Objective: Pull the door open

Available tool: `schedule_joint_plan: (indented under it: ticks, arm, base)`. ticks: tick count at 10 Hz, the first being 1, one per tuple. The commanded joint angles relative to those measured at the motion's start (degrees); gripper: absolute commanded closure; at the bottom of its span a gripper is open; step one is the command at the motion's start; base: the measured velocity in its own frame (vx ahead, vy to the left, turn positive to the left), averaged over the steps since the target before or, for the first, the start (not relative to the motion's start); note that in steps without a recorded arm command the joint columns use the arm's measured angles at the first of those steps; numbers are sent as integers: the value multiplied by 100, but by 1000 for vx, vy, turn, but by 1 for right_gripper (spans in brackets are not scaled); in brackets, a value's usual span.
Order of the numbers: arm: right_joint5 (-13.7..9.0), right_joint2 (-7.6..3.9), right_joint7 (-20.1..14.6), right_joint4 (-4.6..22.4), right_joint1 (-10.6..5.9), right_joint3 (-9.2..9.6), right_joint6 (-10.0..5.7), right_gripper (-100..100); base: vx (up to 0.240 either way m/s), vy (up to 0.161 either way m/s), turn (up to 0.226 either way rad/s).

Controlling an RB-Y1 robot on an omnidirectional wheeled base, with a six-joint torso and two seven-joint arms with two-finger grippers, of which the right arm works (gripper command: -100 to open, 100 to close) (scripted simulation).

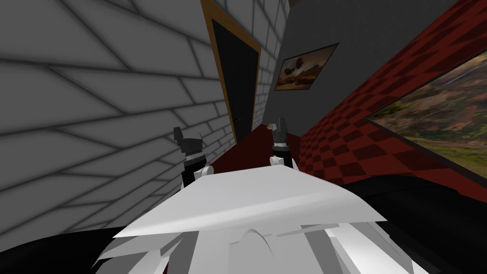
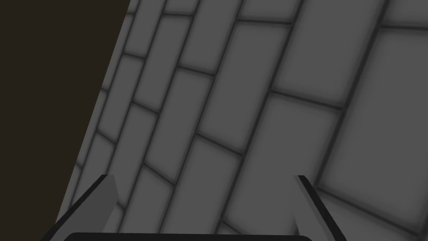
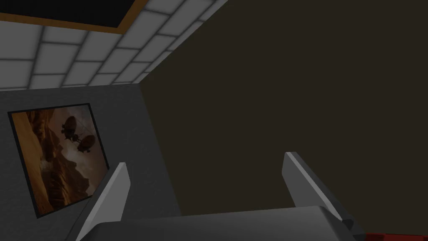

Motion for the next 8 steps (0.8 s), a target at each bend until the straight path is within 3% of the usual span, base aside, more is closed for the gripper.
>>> schedule_joint_plan:
  ticks: [1,8]
  arm:
    - [-24,-42,-17,161,-66,-6,-19,-100]
    - [-138,-216,-100,943,-388,-34,-113,-100]
  base:
    - [46,-16,91]
    - [85,-30,112]
